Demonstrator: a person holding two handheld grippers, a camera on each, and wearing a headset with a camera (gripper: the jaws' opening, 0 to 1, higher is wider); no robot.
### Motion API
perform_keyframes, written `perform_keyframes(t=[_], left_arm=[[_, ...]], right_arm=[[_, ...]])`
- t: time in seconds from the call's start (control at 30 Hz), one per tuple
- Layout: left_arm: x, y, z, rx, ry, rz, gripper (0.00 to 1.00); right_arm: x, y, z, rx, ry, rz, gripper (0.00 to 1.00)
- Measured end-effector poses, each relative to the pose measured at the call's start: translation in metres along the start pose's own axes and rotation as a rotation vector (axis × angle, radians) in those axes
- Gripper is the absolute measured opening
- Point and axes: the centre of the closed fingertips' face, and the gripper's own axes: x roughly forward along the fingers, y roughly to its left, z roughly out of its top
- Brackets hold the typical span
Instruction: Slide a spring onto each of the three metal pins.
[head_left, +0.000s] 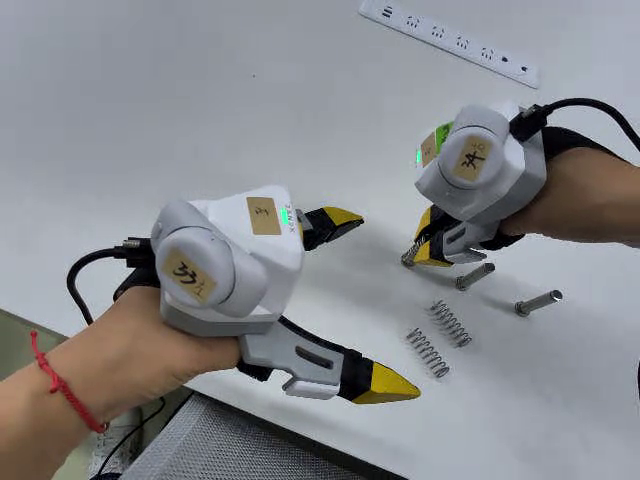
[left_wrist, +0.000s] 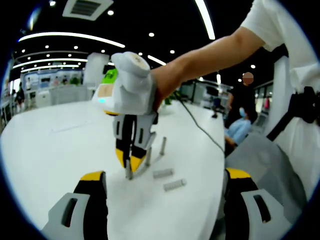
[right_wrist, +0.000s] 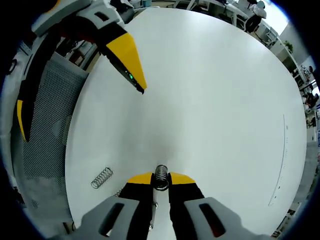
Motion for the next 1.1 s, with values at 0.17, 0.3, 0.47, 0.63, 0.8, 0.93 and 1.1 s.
perform_keyframes(t=[0.17, 0.3, 0.47, 0.63, 0.8, 0.93, 1.1], left_arm=[[0.000, 0.001, 0.000, 0.000, -0.002, 0.002, 0.98], [-0.001, 0.001, 0.001, 0.000, -0.004, 0.002, 0.98], [0.000, 0.001, 0.001, 0.002, -0.004, 0.002, 0.98], [0.000, 0.000, 0.001, 0.001, 0.000, 0.000, 0.98], [0.000, -0.001, 0.002, 0.006, 0.003, -0.002, 0.98], [0.000, -0.001, 0.002, 0.012, 0.009, -0.006, 0.97], [0.000, -0.002, 0.002, 0.020, 0.021, -0.009, 0.97]], right_arm=[[0.002, 0.000, 0.001, 0.006, -0.004, -0.002, 0.12], [0.002, 0.003, 0.002, 0.007, -0.005, 0.001, 0.12], [0.005, 0.001, 0.002, 0.012, -0.011, 0.002, 0.13], [0.004, 0.000, 0.004, 0.015, -0.022, -0.003, 0.17], [0.001, 0.001, 0.007, 0.027, -0.043, -0.010, 0.20], [-0.004, 0.001, 0.009, 0.035, -0.061, -0.023, 0.23], [-0.013, -0.001, 0.011, 0.056, -0.100, -0.050, 0.26]])
